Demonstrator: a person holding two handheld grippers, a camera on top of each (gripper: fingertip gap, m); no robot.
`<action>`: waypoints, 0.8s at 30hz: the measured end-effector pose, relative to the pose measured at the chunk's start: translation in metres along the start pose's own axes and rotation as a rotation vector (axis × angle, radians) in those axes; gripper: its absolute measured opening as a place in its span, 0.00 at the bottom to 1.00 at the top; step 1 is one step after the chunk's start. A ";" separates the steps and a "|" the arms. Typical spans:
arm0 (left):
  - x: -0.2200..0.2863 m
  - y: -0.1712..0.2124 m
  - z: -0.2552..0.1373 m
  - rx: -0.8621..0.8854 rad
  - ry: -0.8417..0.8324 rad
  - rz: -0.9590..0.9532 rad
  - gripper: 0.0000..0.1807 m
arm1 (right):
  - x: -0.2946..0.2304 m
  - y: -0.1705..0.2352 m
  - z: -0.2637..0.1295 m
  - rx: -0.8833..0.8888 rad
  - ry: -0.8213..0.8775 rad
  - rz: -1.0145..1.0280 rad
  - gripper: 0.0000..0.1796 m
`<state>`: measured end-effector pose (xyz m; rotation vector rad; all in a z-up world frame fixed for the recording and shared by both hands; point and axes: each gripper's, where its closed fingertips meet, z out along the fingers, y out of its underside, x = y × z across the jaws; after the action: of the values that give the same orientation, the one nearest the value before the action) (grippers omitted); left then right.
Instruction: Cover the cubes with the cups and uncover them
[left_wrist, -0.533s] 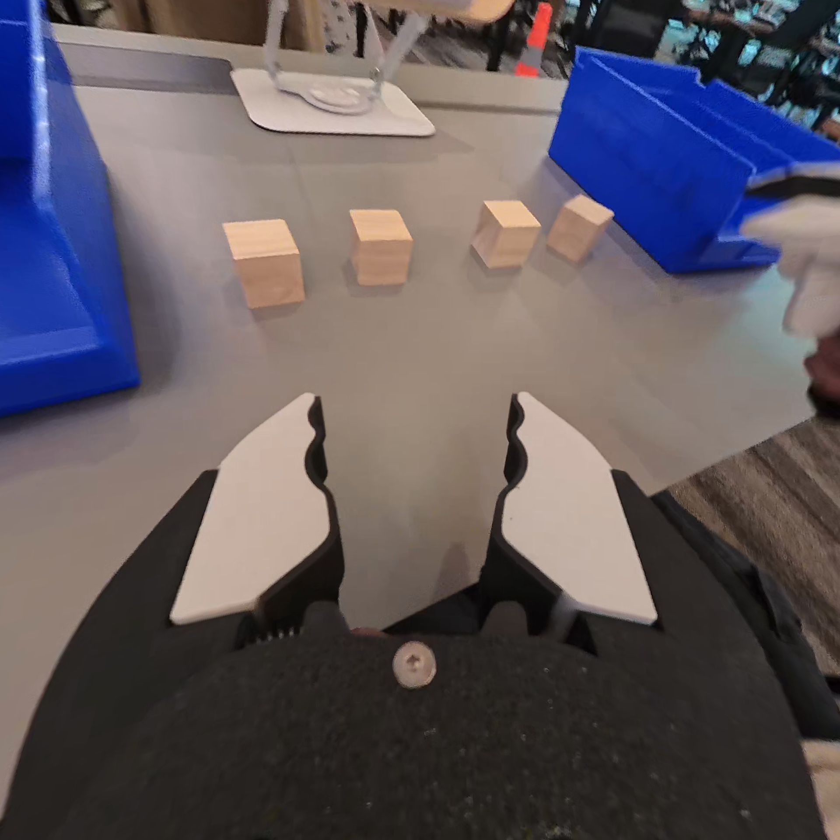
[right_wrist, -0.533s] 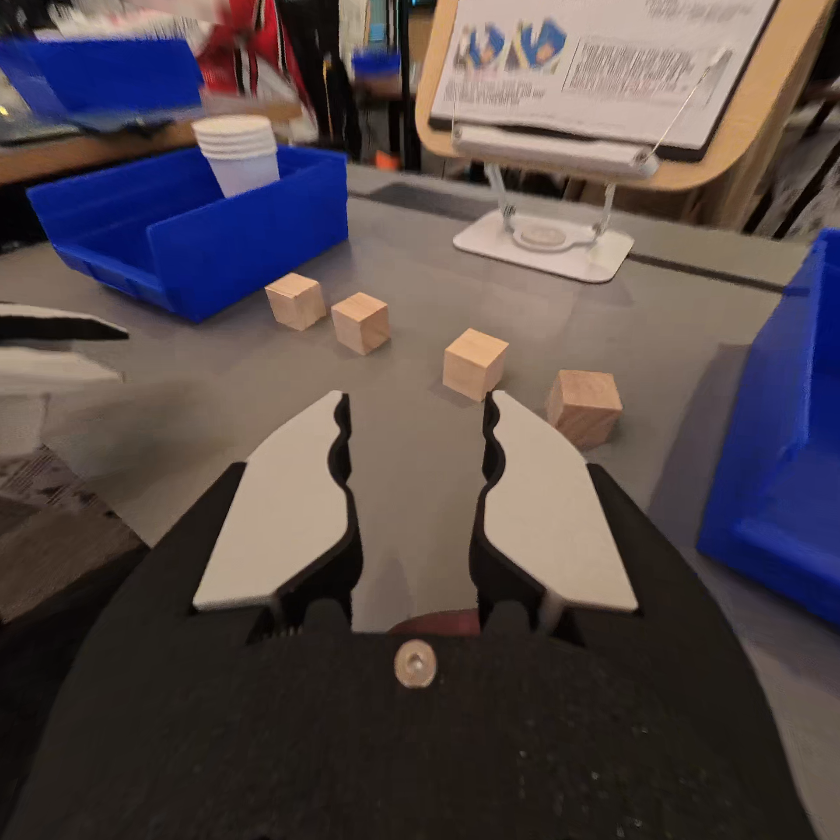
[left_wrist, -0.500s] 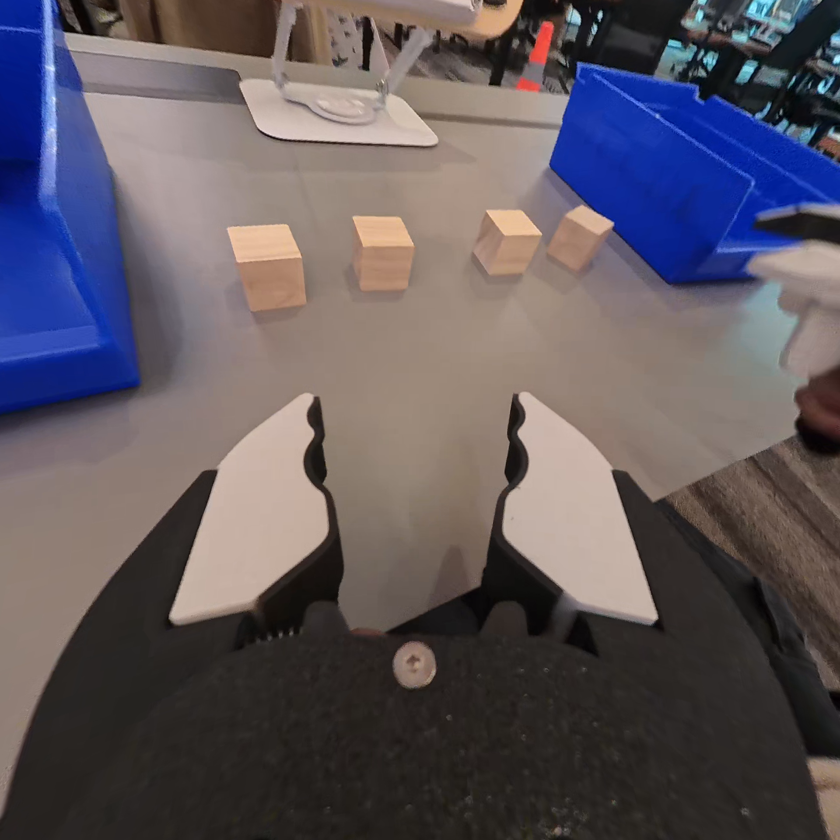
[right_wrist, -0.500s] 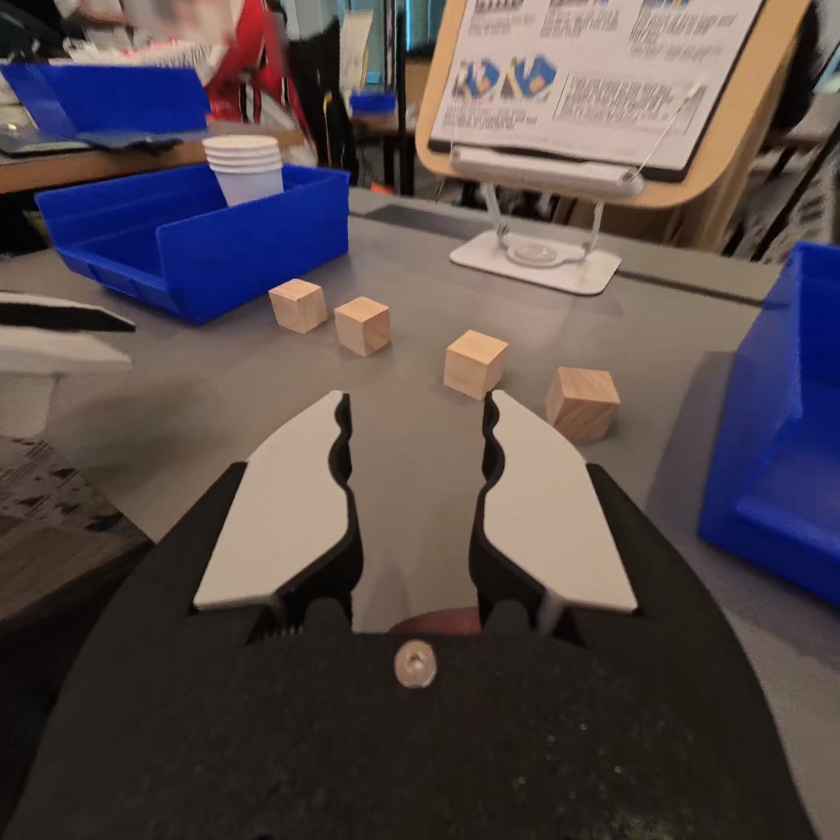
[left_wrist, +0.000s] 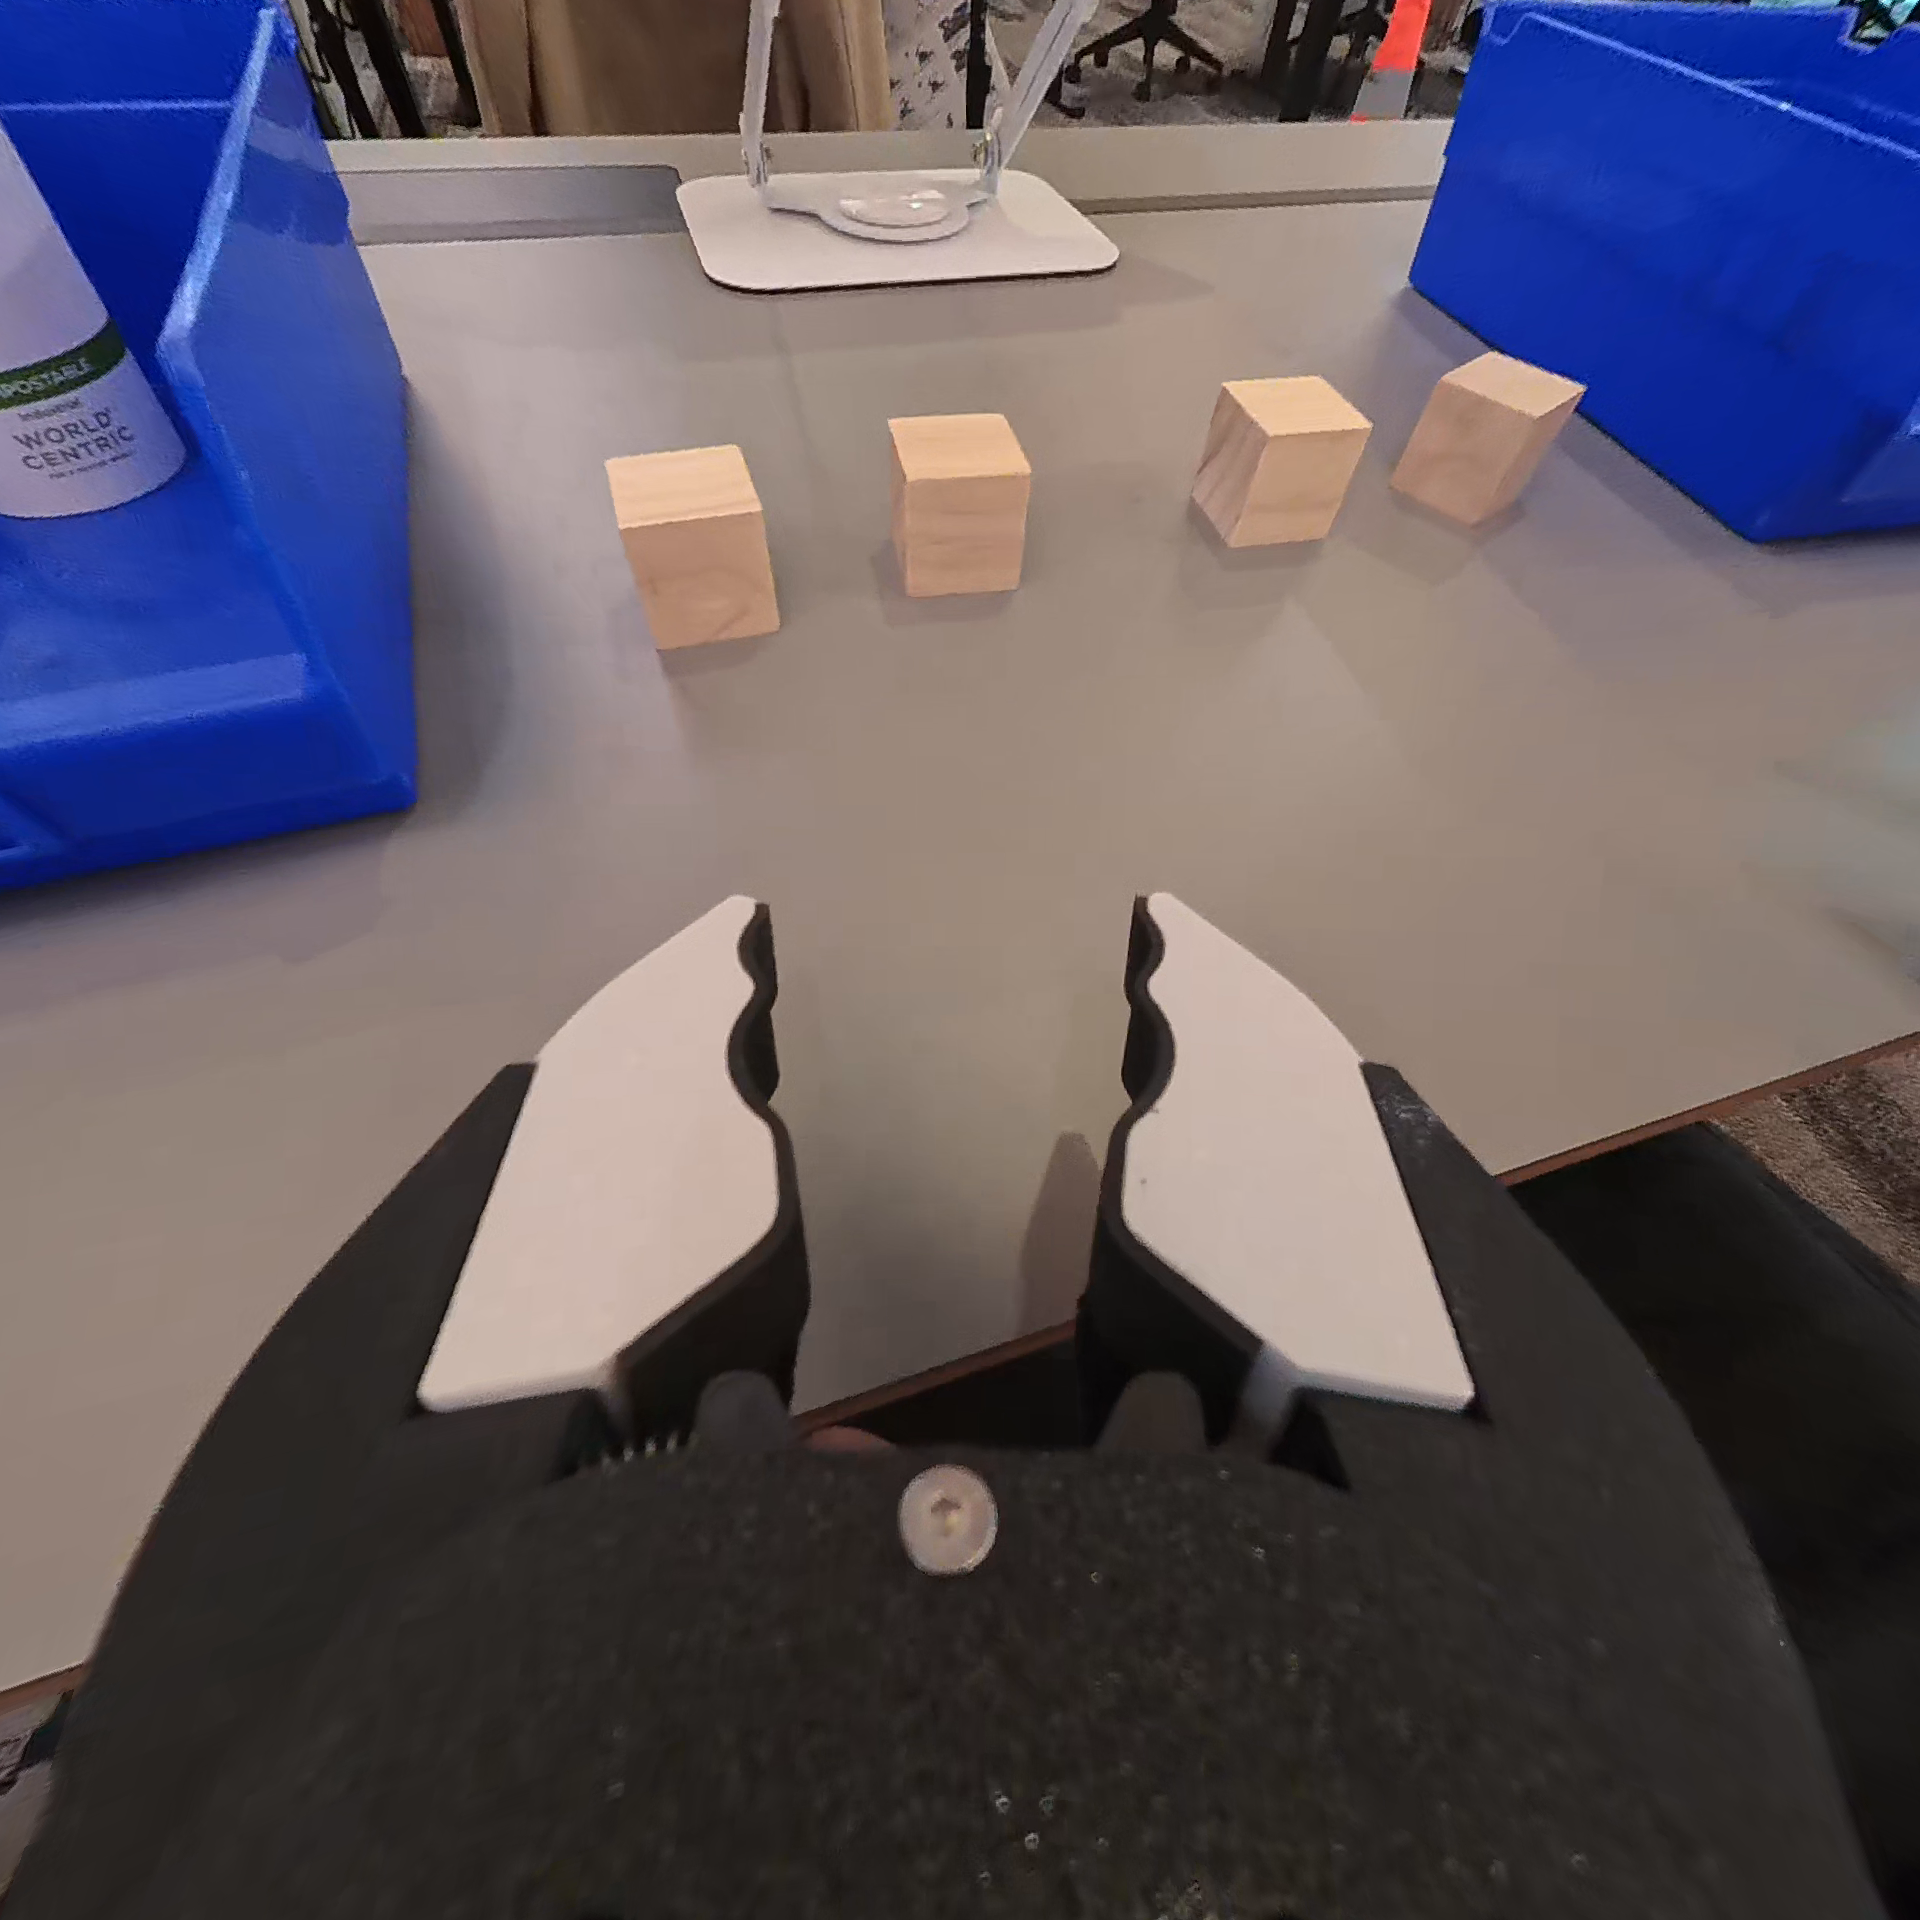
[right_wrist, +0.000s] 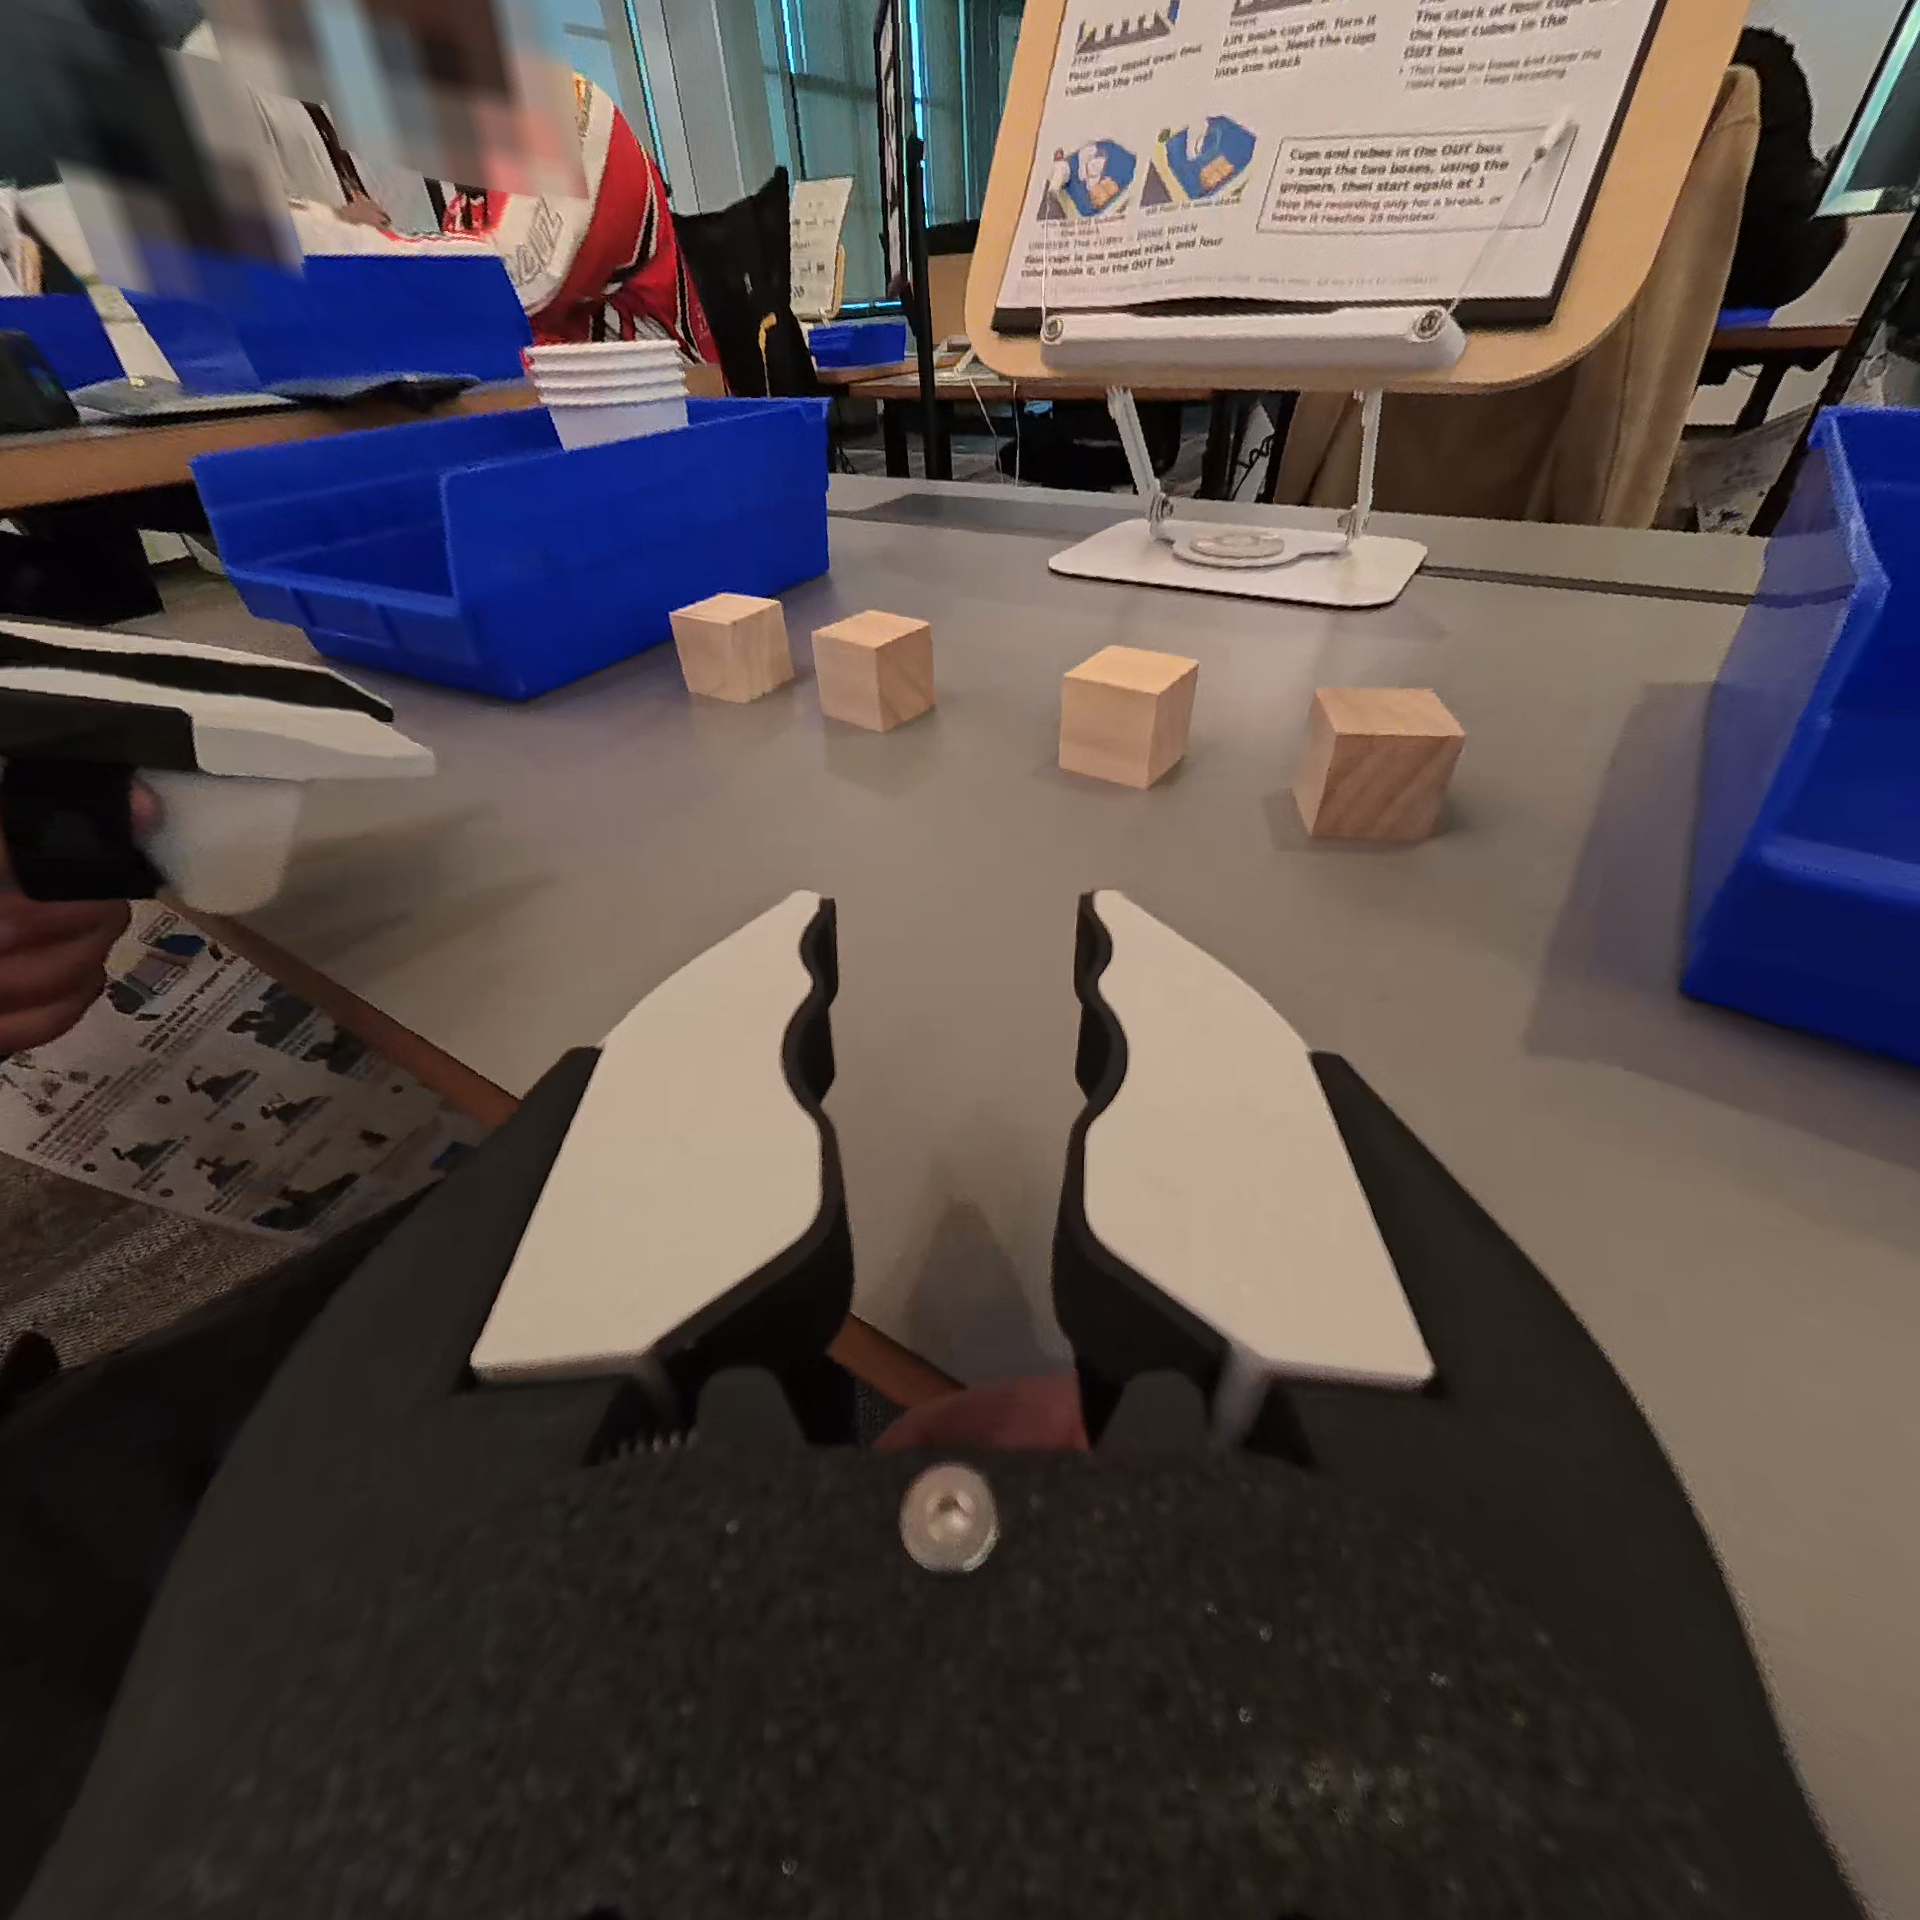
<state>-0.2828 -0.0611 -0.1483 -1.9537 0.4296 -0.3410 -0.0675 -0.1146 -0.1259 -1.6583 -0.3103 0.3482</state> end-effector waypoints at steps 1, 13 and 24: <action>-0.002 0.001 0.000 -0.004 -0.002 -0.002 0.36 | -0.002 -0.001 0.000 0.004 -0.004 -0.008 0.24; -0.125 -0.183 0.006 -0.209 0.077 0.527 0.25 | -0.013 0.004 0.004 -0.001 -0.045 -0.024 0.22; -0.263 -0.171 0.118 -0.845 0.029 0.535 0.19 | 0.005 0.007 0.005 -0.014 -0.049 0.068 0.22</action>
<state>-0.4435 0.2167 -0.0508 -2.5145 1.2318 0.2037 -0.0648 -0.1084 -0.1337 -1.6790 -0.2944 0.4387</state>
